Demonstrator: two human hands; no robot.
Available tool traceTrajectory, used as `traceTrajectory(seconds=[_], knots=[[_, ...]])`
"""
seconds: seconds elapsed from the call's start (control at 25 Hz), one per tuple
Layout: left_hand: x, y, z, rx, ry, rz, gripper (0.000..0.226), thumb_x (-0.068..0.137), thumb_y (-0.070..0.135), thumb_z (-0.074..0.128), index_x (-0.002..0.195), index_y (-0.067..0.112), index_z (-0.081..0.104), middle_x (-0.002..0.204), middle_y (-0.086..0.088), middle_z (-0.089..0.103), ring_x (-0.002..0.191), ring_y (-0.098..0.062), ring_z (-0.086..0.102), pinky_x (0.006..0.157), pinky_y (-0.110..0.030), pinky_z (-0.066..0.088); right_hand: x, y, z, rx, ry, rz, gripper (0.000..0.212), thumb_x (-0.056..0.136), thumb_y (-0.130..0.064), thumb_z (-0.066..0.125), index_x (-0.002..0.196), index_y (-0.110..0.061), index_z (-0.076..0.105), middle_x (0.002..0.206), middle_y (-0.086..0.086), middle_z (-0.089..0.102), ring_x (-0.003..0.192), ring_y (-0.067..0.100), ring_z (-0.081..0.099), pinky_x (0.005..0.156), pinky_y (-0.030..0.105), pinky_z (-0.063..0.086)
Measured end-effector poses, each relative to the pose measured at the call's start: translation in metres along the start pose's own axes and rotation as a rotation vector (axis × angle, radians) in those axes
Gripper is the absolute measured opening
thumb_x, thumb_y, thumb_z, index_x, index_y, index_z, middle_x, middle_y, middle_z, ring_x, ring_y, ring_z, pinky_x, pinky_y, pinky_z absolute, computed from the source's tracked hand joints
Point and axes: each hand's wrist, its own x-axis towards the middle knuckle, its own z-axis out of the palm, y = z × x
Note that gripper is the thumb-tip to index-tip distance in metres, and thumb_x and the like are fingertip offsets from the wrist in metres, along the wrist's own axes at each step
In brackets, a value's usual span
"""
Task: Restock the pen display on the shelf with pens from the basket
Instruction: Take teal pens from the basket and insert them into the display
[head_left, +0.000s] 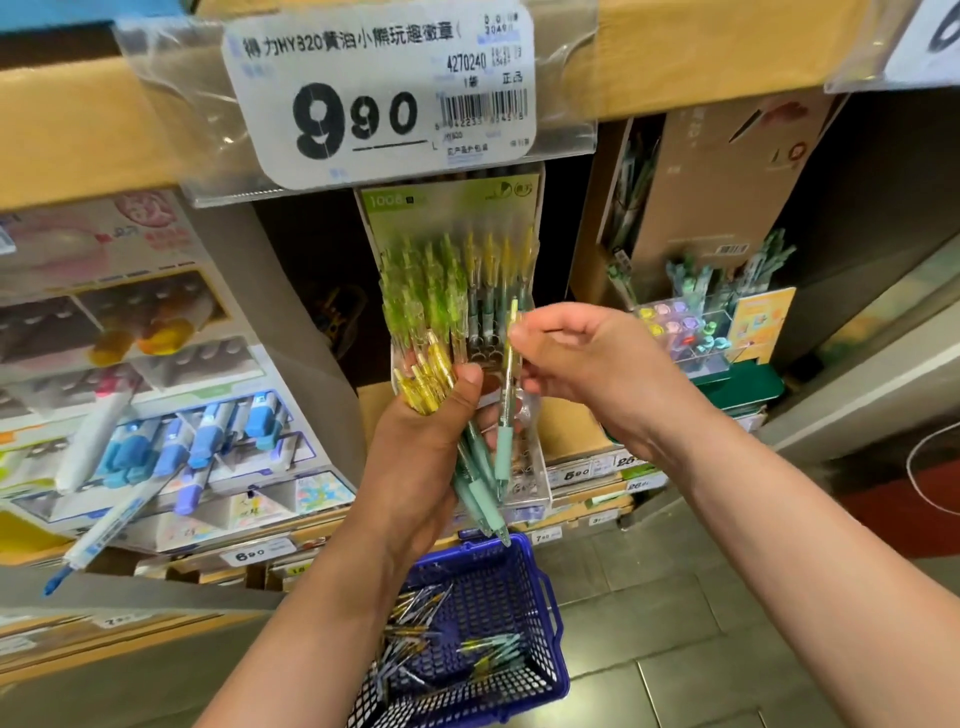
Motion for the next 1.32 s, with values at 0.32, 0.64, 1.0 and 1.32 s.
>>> traceTrajectory(seconds=[0.32,0.64,1.0,1.32], knots=[[0.008,-0.017,-0.011,-0.099,0.037,-0.067,0.010,0.087,0.019,0.075,0.096,0.015,0.077,0.092,-0.007,0.074,0.084,-0.026,0.074,0.072,-0.035,0.062,0.040,-0.037,-0.004,-0.168,0.339,-0.389,0.021,0.089,-0.003,0.072,0.097,-0.023,0.075,0.091,-0.001,0.079,0.088,0.016,0.076,0.085,0.035,0.062],[0.007,-0.023,-0.018,-0.087,0.060,-0.025,0.008,0.088,0.021,0.072,0.092,0.015,0.071,0.102,-0.015,0.077,0.092,-0.030,0.076,0.074,-0.035,0.061,0.057,-0.025,0.016,-0.286,0.302,-0.528,0.023,0.088,-0.009,0.076,0.092,-0.031,0.071,0.085,-0.014,0.075,0.084,0.006,0.073,0.086,0.032,0.060],[0.000,-0.023,-0.016,-0.089,0.064,-0.056,0.014,0.094,0.031,0.067,0.102,0.021,0.072,0.112,-0.018,0.075,0.100,-0.033,0.075,0.076,-0.039,0.062,0.059,-0.021,0.022,-0.542,0.296,-0.527,0.013,0.087,-0.019,0.076,0.100,-0.022,0.078,0.080,-0.021,0.069,0.081,-0.002,0.070,0.082,0.016,0.055],[-0.003,-0.019,-0.012,-0.097,0.063,-0.076,0.036,0.092,0.031,0.067,0.120,0.008,0.065,0.109,-0.016,0.076,0.093,-0.028,0.076,0.072,-0.036,0.062,0.055,-0.004,0.023,-0.928,0.286,-0.439,0.015,0.089,-0.022,0.065,0.097,-0.023,0.077,0.070,-0.015,0.063,0.060,0.002,0.058,0.059,0.000,0.041]])
